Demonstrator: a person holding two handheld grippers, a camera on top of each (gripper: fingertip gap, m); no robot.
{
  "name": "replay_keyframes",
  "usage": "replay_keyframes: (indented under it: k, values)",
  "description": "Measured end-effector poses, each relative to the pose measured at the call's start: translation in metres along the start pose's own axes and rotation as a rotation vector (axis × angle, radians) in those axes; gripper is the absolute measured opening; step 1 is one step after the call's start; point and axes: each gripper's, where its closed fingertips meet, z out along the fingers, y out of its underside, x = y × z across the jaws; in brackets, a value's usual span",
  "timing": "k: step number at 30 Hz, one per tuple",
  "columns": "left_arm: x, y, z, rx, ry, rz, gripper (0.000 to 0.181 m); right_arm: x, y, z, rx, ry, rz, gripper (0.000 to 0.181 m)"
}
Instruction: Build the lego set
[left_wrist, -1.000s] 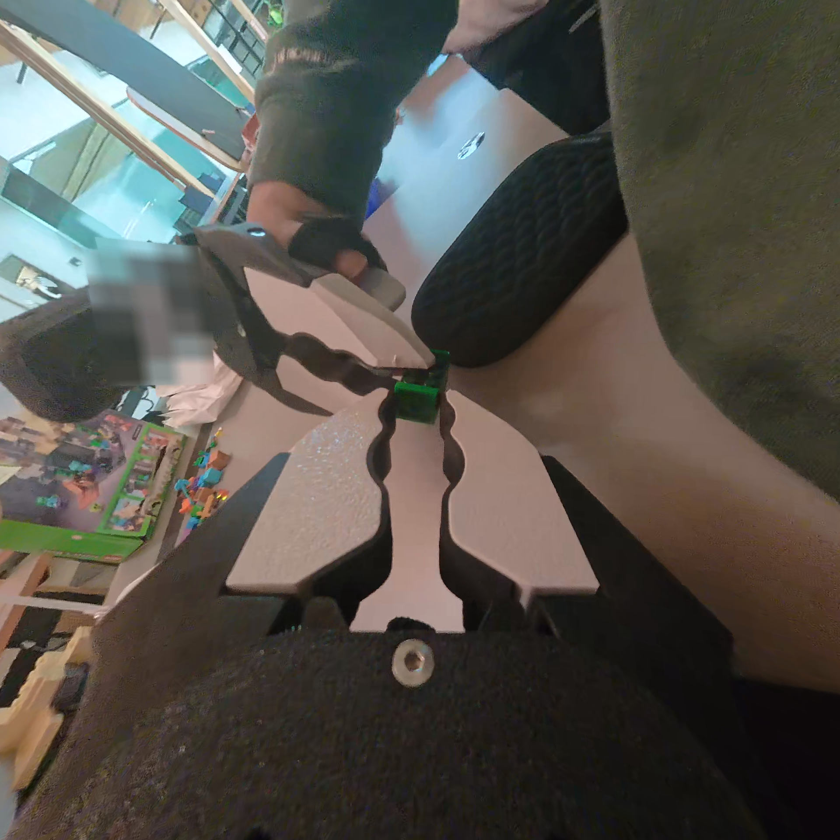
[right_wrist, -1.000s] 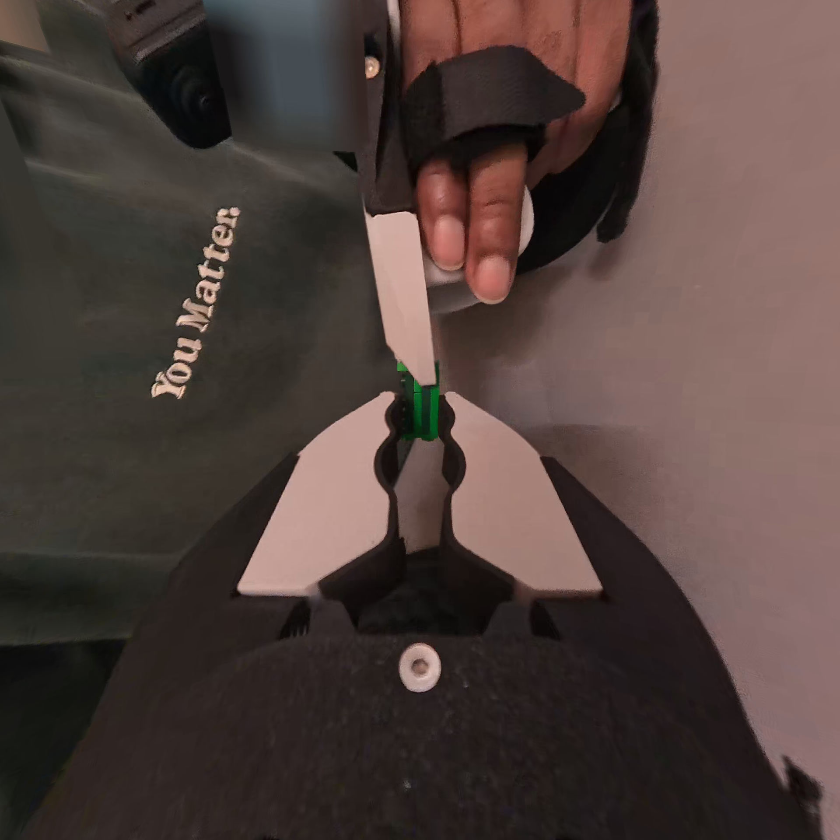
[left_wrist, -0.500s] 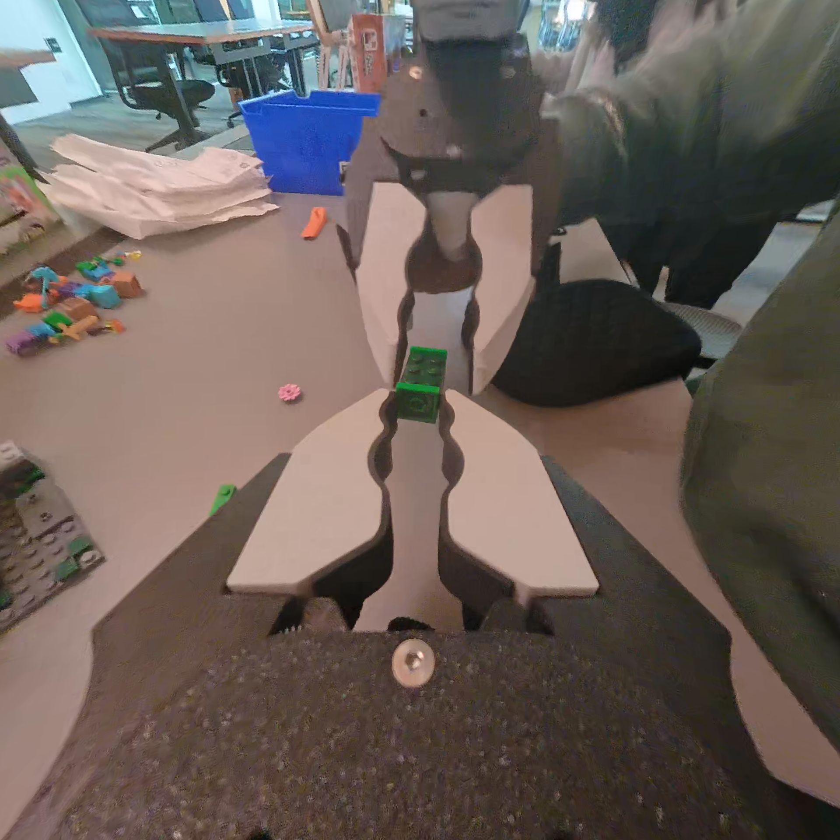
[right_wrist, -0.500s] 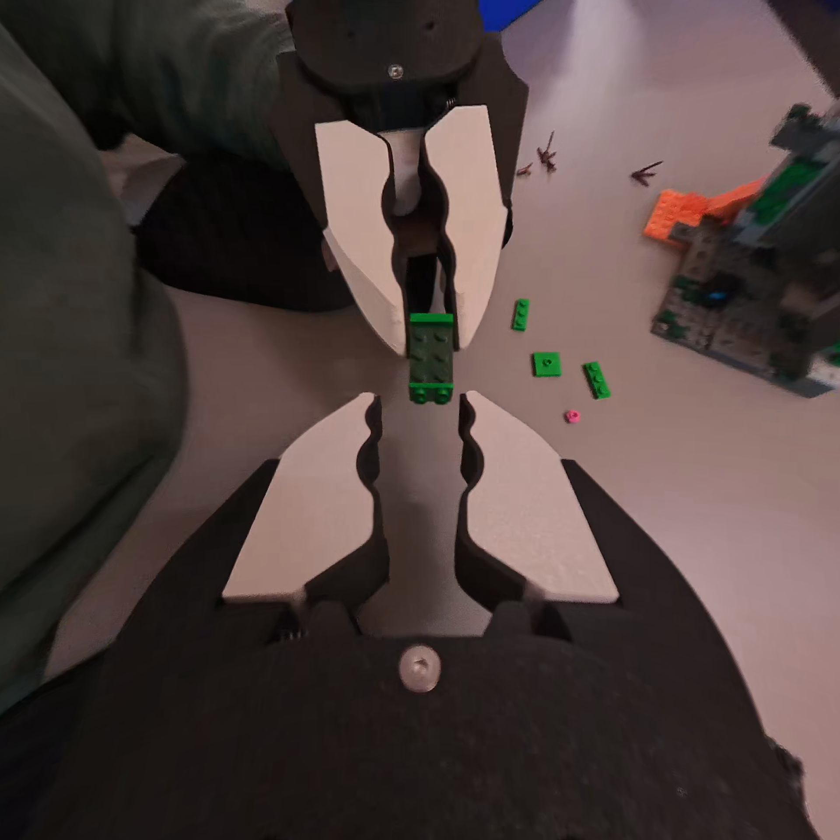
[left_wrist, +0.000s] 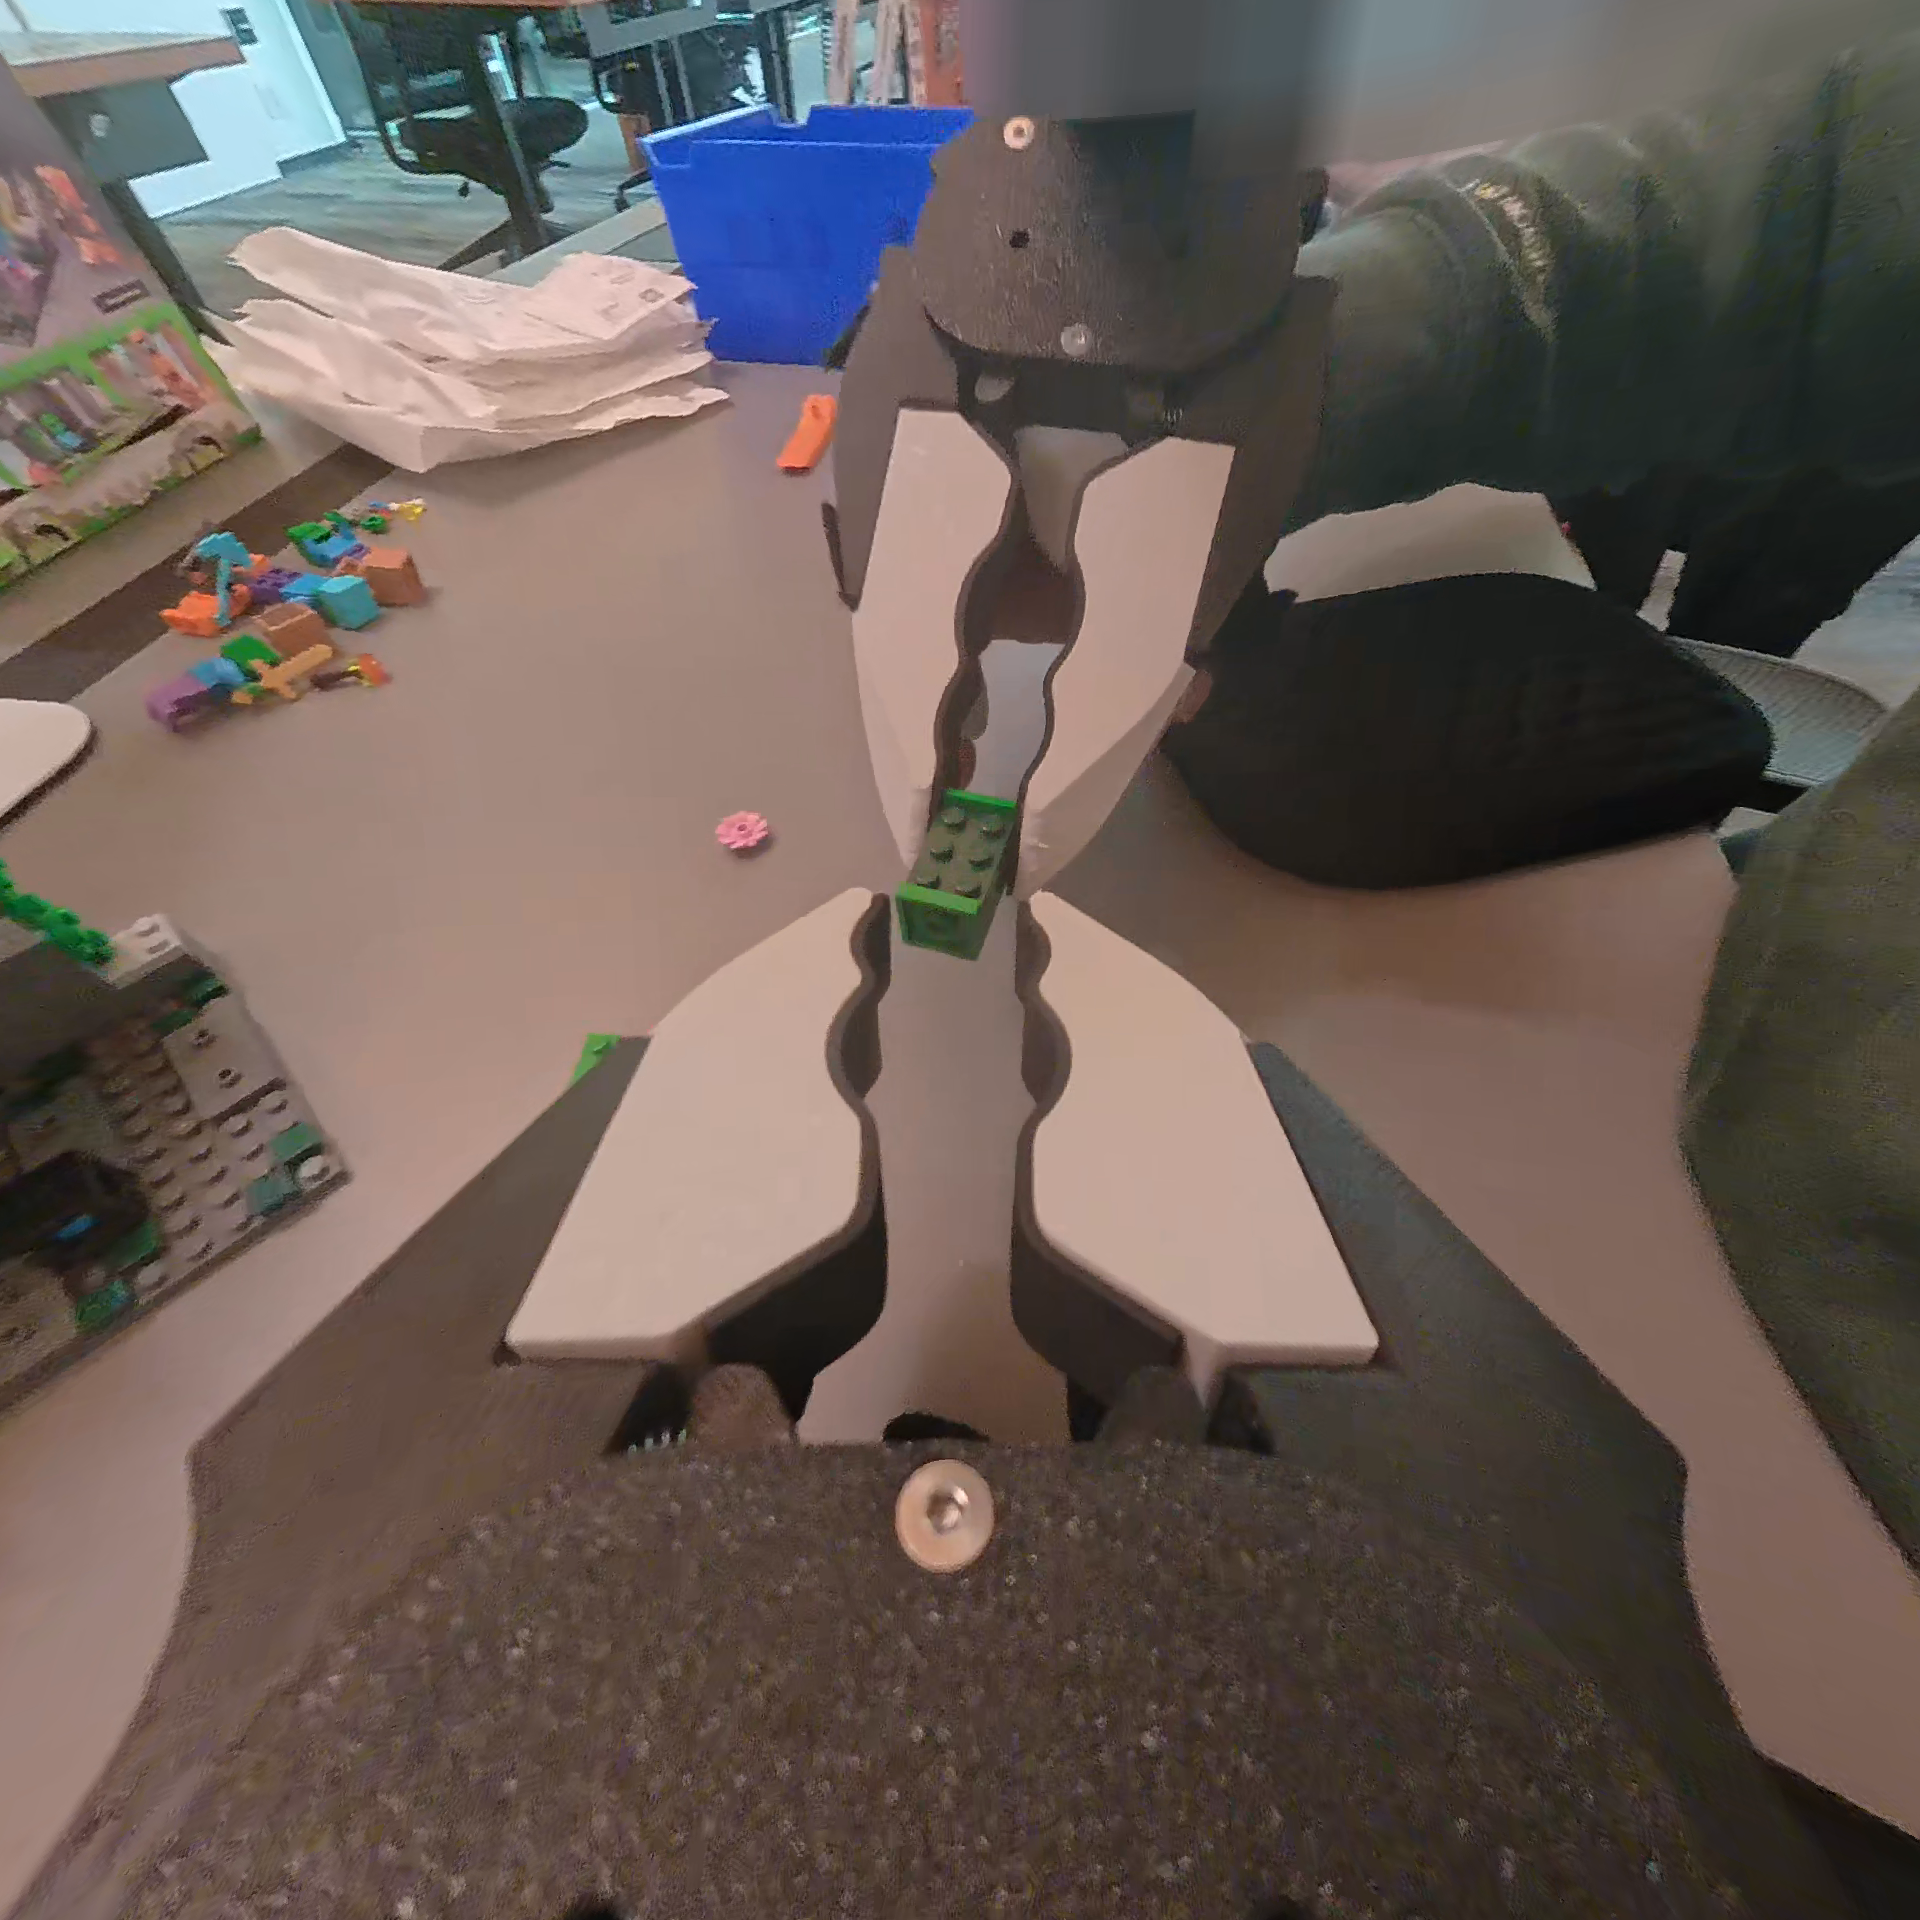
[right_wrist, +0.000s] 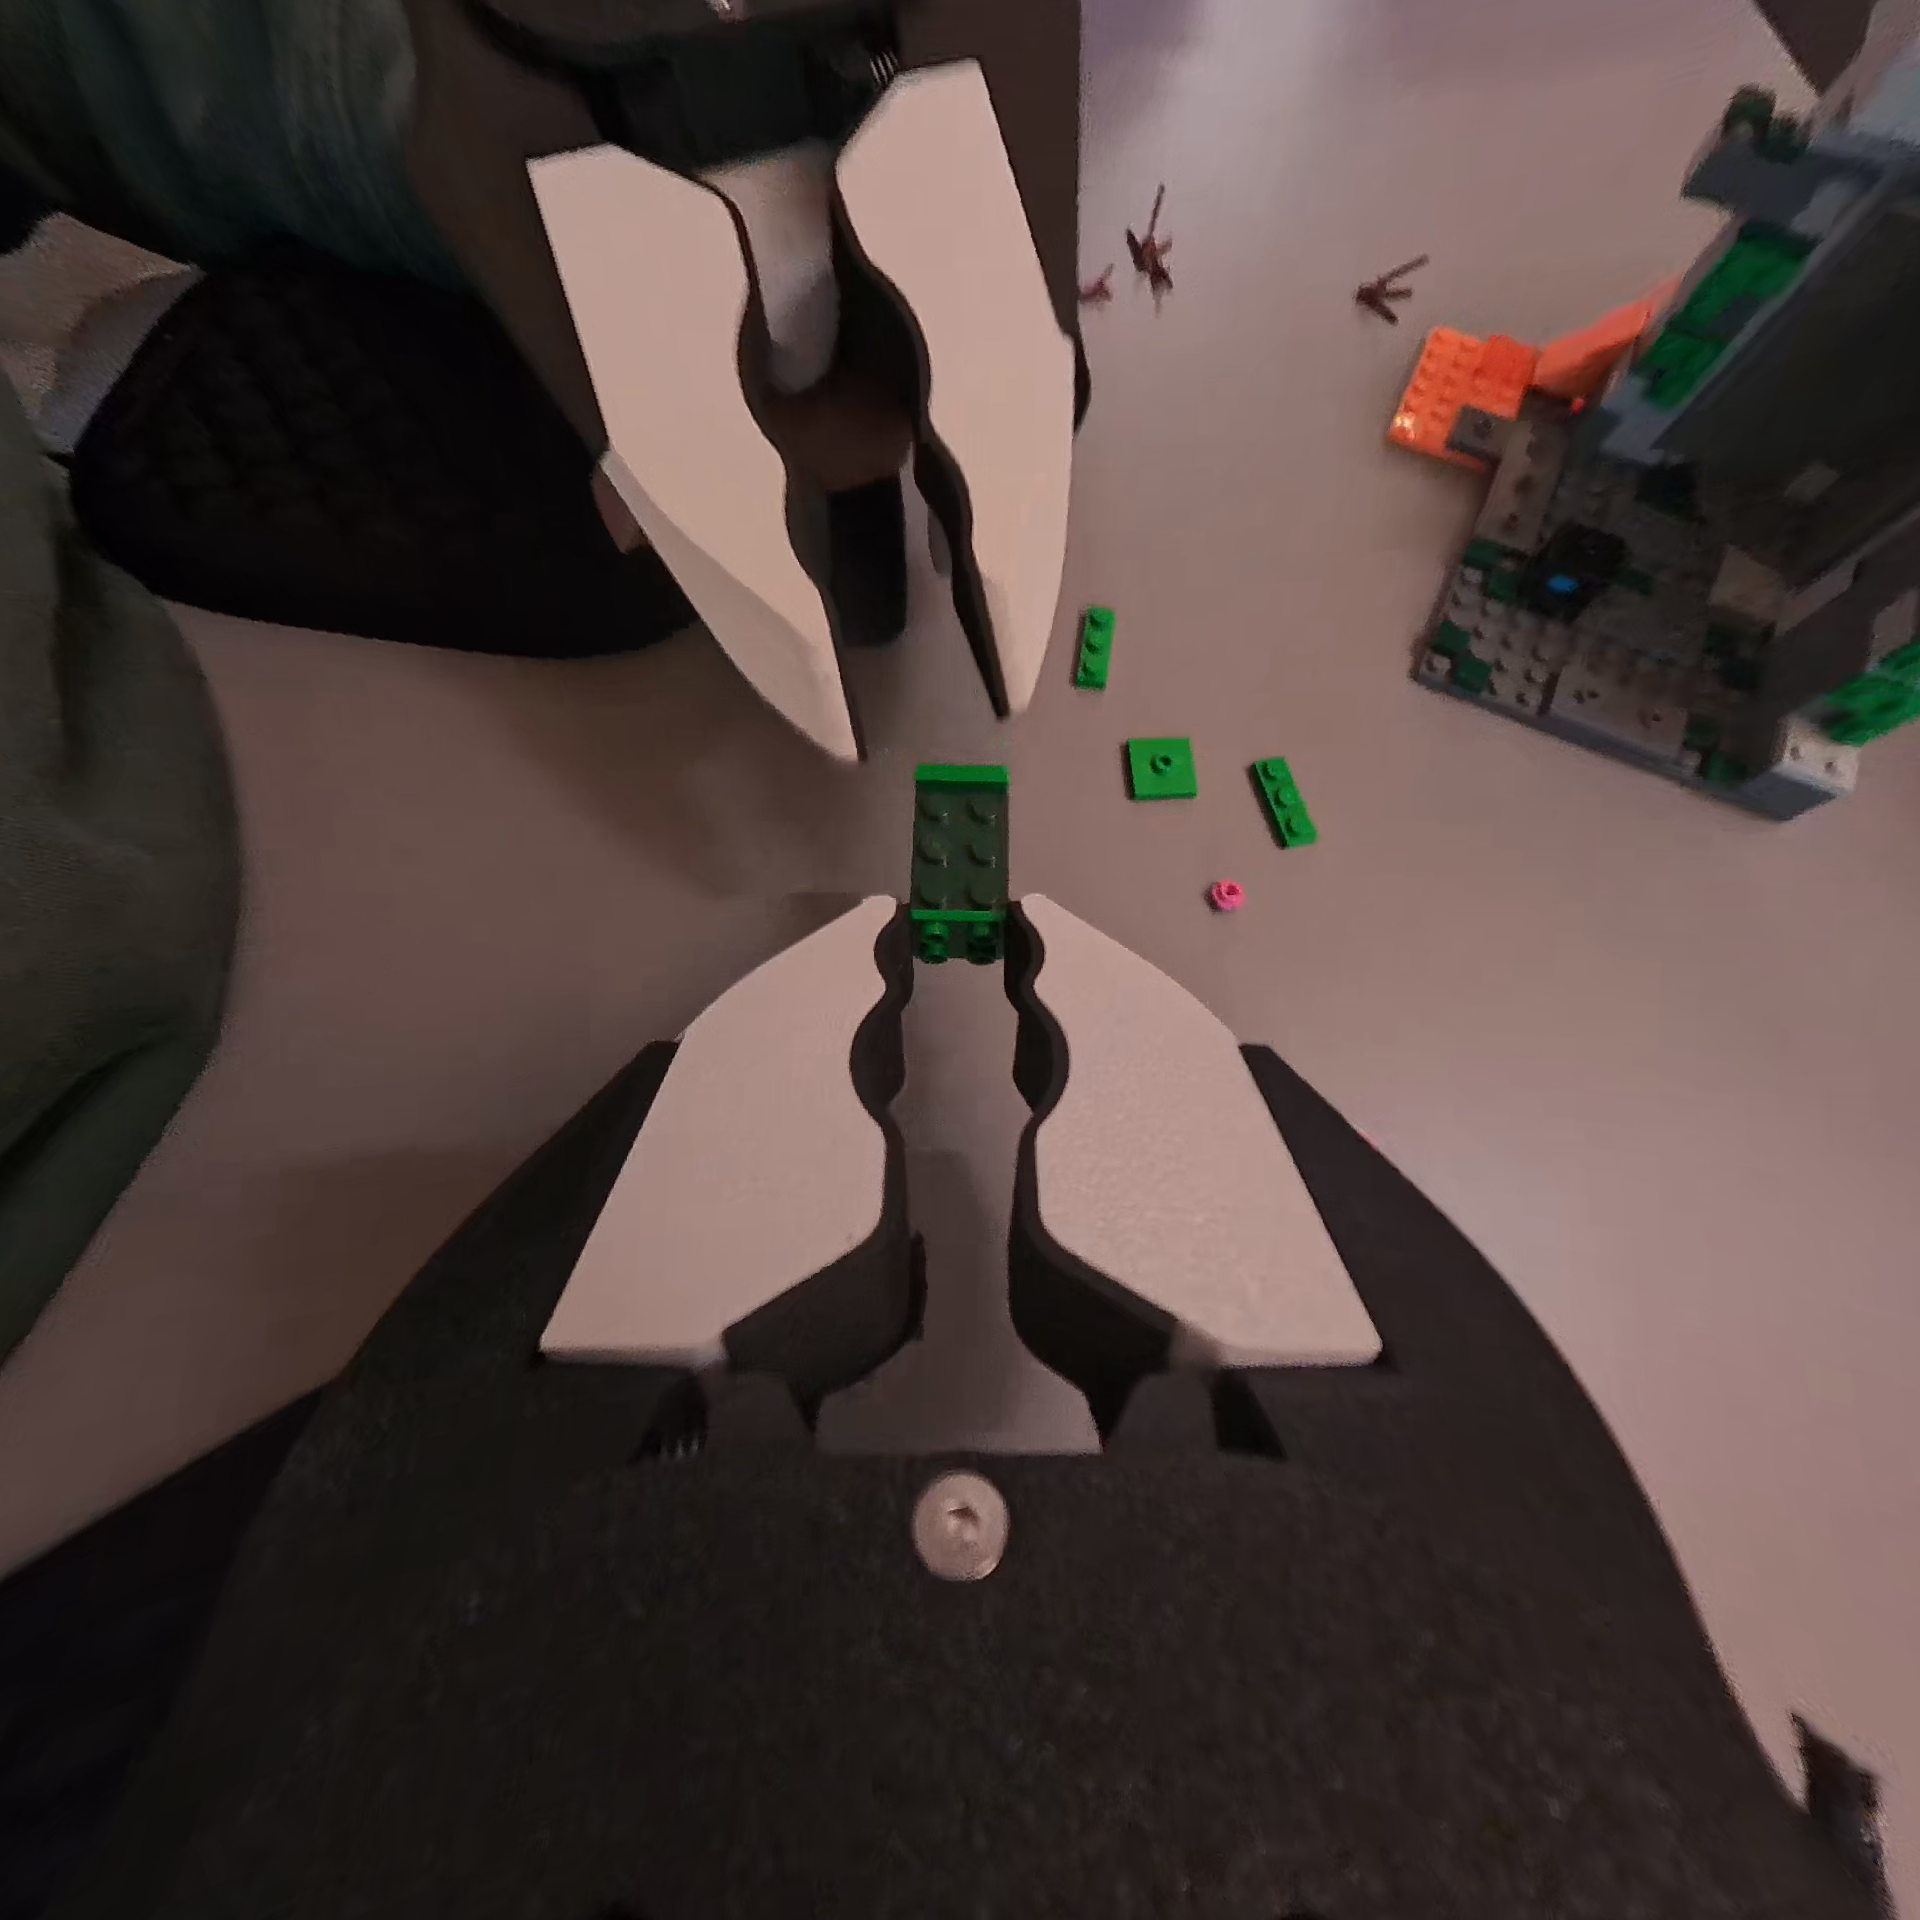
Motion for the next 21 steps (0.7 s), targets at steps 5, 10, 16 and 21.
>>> replay_keyframes:
  k: [5,10,16,21]
  values:
    - [-0.013,0.001,-0.004,0.001,-0.065,-0.020,0.021,0.013,0.020,0.005,-0.083,0.033,0.029,0.017]
    - [-0.019,0.003,-0.004,-0.001,-0.089,-0.039,0.019,0.017,0.031,0.008,-0.155,-0.002,-0.026,0.017]
    - [-0.020,0.008,-0.001,-0.025,-0.105,-0.026,0.017,0.025,0.035,0.013,-0.250,-0.059,-0.118,0.017]
    - [-0.023,0.009,-0.002,-0.020,-0.125,-0.028,0.017,0.027,0.039,0.022,-0.268,-0.081,-0.151,0.017]
